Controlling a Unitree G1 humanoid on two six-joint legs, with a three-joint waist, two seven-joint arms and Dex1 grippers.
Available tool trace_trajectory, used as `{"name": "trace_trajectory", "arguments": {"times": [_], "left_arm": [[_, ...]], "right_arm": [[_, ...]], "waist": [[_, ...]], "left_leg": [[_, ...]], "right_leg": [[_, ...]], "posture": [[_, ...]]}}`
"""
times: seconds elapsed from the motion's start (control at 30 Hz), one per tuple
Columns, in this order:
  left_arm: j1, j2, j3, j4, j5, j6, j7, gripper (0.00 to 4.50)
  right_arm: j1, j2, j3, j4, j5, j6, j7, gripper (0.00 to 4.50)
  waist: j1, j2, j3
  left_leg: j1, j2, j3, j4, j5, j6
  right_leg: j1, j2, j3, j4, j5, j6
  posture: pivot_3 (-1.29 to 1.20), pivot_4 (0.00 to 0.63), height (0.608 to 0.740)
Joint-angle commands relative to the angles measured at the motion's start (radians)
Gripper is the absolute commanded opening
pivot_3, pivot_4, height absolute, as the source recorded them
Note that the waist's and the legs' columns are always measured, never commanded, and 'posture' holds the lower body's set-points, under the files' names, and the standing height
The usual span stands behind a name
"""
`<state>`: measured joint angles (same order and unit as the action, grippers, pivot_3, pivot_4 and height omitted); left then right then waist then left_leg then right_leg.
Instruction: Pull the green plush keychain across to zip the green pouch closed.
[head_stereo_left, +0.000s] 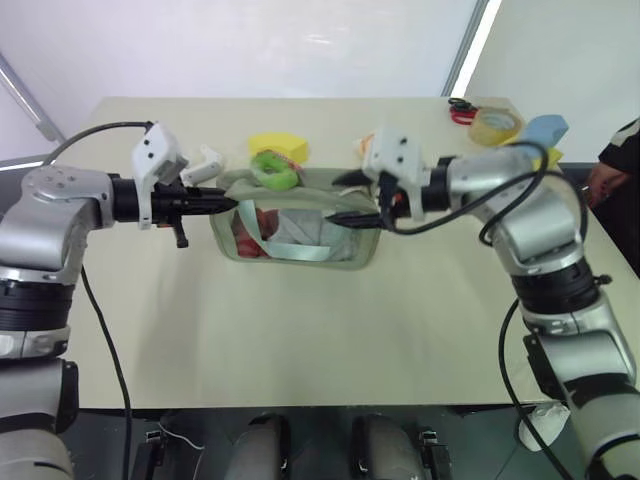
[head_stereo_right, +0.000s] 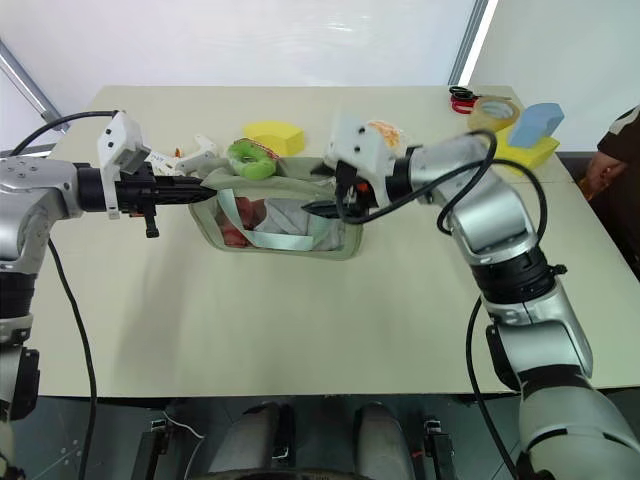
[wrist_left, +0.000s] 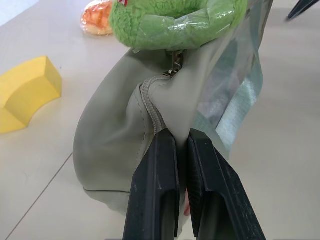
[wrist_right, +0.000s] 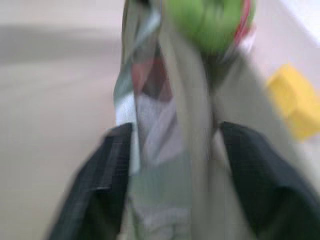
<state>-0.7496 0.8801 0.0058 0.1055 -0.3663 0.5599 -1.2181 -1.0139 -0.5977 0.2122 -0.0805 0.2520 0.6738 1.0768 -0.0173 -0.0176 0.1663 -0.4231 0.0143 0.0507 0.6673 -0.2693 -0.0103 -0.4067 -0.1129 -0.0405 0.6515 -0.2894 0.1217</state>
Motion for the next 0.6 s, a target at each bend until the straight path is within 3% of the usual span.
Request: {"name": "trace_trajectory", "arguments": {"times": [0.03,0.27,0.57,0.6], "left_arm": [[-0.02,0.001,-0.007,0.001,0.008,-0.008,-0.004,0.0],[-0.027,-0.019,-0.007,0.002,0.012,-0.007,0.009,0.0],[-0.017,-0.018,0.003,-0.019,0.0,0.005,0.012,0.0],[-0.016,-0.018,0.003,-0.018,0.001,0.003,0.014,0.0]], "right_arm": [[-0.09,0.059,-0.048,-0.001,0.053,0.014,-0.024,2.97],[-0.112,0.194,0.03,0.088,0.008,-0.061,-0.071,2.97],[-0.133,0.225,0.092,0.234,-0.089,-0.164,-0.078,2.97],[-0.133,0.224,0.096,0.24,-0.098,-0.173,-0.075,2.73]], "waist": [[-0.001,0.0,0.0],[0.003,0.0,0.0],[0.0,0.0,0.0],[0.0,0.0,0.0]], "left_leg": [[0.0,0.0,0.0,0.0,0.0,0.0],[0.0,-0.001,0.0,0.0,0.0,0.0],[0.0,-0.001,0.0,0.0,0.0,0.0],[0.0,-0.001,0.0,0.0,0.0,0.0]], "right_leg": [[0.0,0.0,0.0,0.0,0.0,0.0],[0.0,0.0,0.0,0.001,0.0,0.0],[0.0,-0.001,0.0,0.001,0.0,0.0],[0.0,-0.001,0.0,0.001,0.0,0.0]], "posture": [[0.0,0.15,0.74],[0.0,0.15,0.74],[0.0,0.15,0.74],[0.0,0.15,0.74]]}}
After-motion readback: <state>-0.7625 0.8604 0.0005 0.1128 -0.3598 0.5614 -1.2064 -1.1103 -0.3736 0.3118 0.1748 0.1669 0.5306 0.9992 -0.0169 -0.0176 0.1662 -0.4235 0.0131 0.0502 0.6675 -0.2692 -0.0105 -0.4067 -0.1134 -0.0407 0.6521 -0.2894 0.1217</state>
